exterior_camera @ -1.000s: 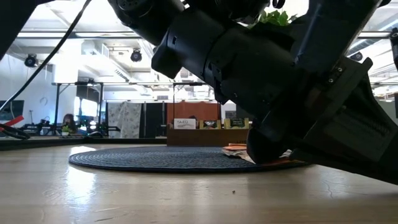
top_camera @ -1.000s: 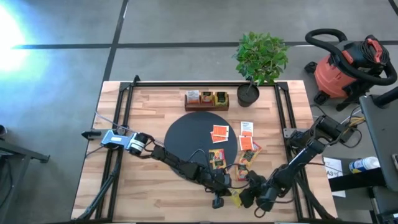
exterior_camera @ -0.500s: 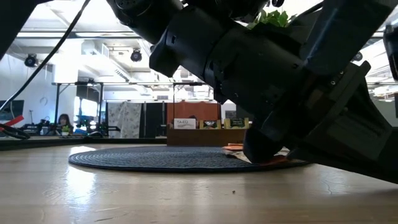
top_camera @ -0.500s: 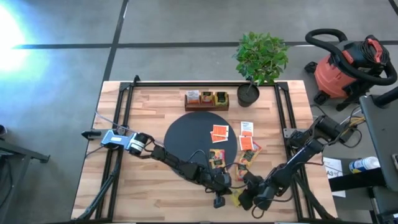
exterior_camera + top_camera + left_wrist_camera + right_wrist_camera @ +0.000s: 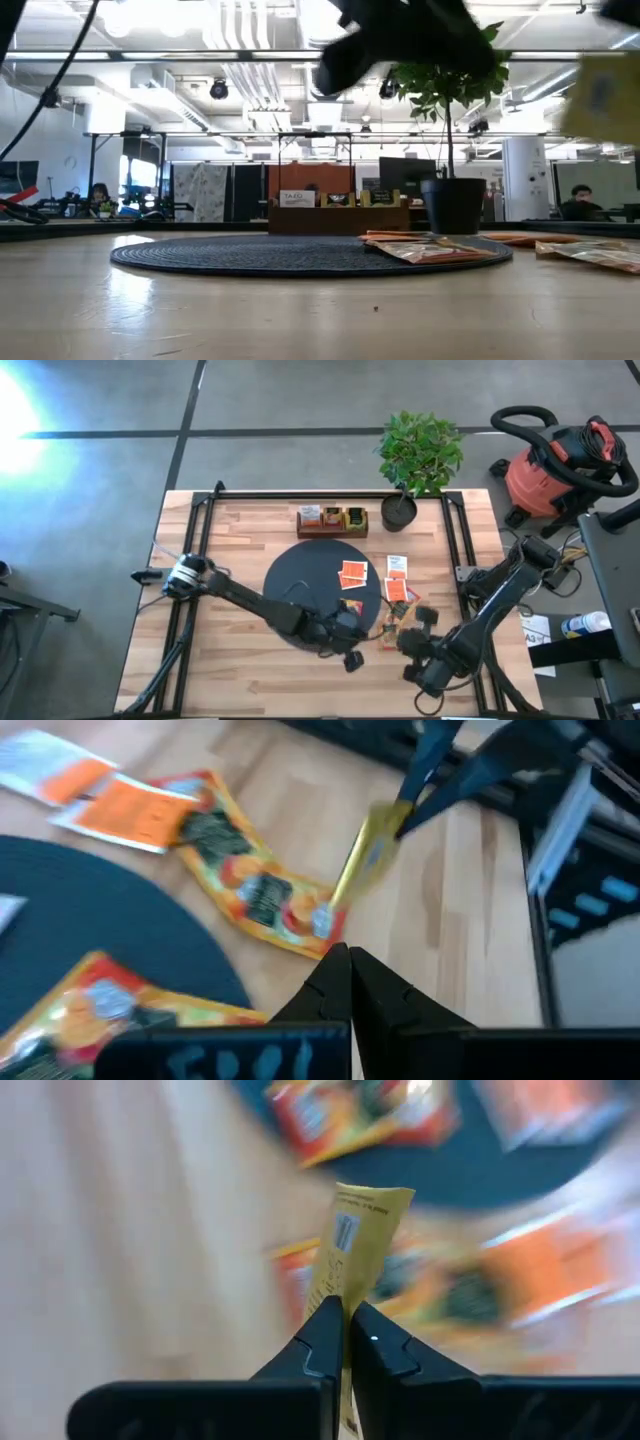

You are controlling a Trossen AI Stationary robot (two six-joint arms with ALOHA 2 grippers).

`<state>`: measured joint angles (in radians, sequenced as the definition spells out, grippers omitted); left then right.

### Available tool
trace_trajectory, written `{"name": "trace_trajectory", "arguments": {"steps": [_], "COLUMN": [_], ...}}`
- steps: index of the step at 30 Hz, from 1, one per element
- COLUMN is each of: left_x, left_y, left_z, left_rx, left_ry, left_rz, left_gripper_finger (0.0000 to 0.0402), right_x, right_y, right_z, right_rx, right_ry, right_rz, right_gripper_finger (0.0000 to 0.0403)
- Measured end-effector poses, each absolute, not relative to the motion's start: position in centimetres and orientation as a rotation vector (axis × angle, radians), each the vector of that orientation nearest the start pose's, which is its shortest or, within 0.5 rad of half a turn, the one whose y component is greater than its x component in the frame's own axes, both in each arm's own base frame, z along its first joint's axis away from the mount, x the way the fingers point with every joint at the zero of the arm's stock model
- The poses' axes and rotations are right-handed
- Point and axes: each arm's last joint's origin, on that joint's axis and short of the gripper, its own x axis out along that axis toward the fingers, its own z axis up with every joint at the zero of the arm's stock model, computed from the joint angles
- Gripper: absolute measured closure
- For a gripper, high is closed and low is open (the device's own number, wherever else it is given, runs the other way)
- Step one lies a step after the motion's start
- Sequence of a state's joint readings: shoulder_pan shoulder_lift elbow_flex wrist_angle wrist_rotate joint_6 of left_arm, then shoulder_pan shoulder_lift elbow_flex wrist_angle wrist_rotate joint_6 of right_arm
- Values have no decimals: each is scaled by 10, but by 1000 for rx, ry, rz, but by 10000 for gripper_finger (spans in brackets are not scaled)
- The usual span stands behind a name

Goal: Pick & Place Tea
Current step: Put the yellow tea bag into the right section of the brown wooden organizer

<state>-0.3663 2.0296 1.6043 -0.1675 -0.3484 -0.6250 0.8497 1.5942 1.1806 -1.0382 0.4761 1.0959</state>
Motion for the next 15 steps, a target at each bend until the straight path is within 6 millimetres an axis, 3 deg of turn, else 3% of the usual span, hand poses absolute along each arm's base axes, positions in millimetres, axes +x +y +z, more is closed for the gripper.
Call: {"name": "trace_trajectory", "arguments": {"steps": [3, 6, 15], "left_x": [420, 401, 342], "left_y": [-141, -120, -68], "left_z": [269, 297, 311], "left_rx": [-483, -594, -981], "left_ry": [479, 410, 229], "left_rz": [179, 187, 82], "left_gripper_finger": [401, 401, 401], "right_x": [198, 202, 217], "right_y": [202, 203, 210], "right_z": [258, 272, 285], "right_rx": [-251, -567, -1338], "right_ry": [1110, 1125, 983], "right_rz": [-289, -212, -177], "right_gripper_finger": [392, 392, 392]}}
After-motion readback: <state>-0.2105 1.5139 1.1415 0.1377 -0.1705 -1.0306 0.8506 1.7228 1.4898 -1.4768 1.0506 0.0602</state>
